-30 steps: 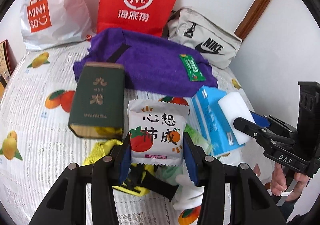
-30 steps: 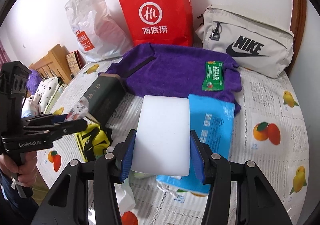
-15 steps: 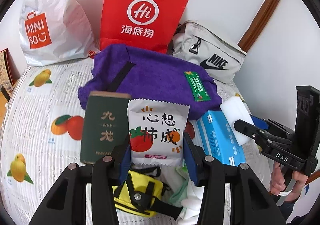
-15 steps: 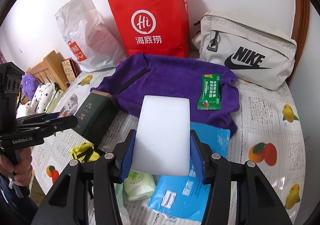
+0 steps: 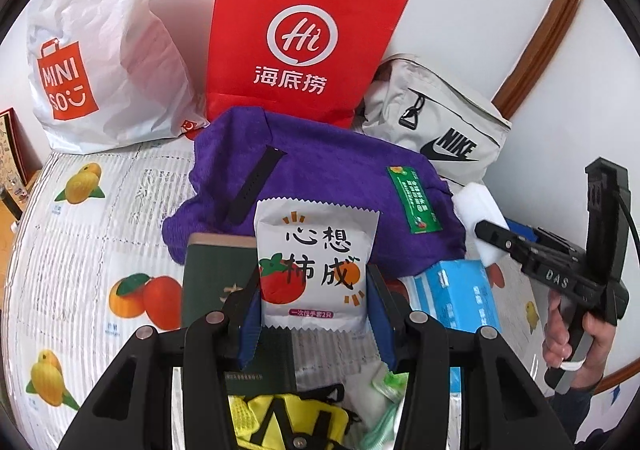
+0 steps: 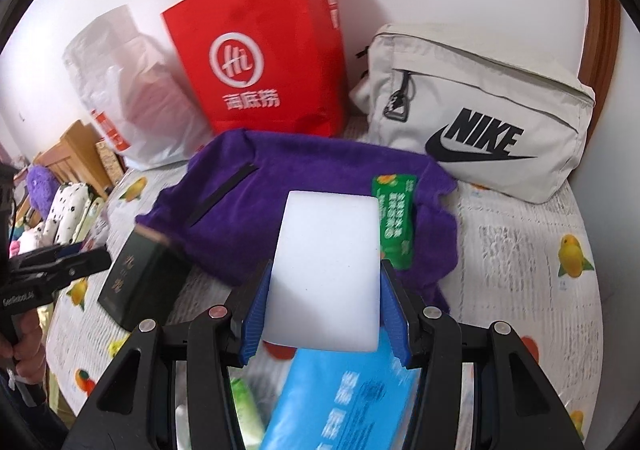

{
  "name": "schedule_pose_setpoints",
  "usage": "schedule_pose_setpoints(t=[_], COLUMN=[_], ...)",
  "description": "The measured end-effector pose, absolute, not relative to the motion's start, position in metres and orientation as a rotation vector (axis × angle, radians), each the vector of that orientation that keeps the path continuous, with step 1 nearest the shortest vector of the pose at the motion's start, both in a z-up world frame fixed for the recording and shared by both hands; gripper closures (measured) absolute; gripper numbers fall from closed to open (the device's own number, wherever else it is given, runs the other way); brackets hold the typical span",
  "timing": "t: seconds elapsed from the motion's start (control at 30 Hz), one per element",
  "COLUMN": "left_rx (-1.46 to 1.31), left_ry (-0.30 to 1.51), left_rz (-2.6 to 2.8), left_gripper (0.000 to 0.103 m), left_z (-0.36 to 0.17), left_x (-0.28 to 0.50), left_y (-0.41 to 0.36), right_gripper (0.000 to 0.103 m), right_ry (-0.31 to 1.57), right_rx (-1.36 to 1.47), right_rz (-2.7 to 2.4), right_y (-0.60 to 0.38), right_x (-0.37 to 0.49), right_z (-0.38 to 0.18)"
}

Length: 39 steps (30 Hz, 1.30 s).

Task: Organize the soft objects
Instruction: 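Carry the white packet and the sponge block toward the purple towel with both grippers, then lower packet and sponge onto the purple towel and open both grippers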

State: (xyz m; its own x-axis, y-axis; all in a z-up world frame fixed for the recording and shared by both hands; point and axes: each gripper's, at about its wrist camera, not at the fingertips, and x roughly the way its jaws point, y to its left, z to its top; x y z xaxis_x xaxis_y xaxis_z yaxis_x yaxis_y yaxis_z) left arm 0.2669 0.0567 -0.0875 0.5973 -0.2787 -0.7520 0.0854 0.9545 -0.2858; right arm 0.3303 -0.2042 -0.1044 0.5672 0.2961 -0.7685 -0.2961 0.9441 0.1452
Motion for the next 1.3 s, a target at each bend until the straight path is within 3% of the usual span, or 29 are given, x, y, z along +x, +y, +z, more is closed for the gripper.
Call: schedule_pose_setpoints(t=[0.4, 1.07, 1.3], left_rx=[-0.224, -0.234, -0.231], left_ry=[0.931, 0.966, 0.985], left_rz=[-0.208, -0.184, -0.179], left_gripper=[0.058, 0.058, 0.058], left_z=[-0.099, -0.12, -0.126], left_x=[0.299, 0.332, 0.341], left_y=[0.058, 0.068, 0.067], right_gripper=[0.052, 0.051, 0.034], right_ry=[1.005, 1.122, 1.101], right_rx=[-0.012, -0.054, -0.06], right_rz=[0.319, 0.313, 0.317], right_y=[-0.196, -0.19, -0.19], right_x=[0.384, 0.403, 0.399], right_z=[-0.146, -0.183, -0.177])
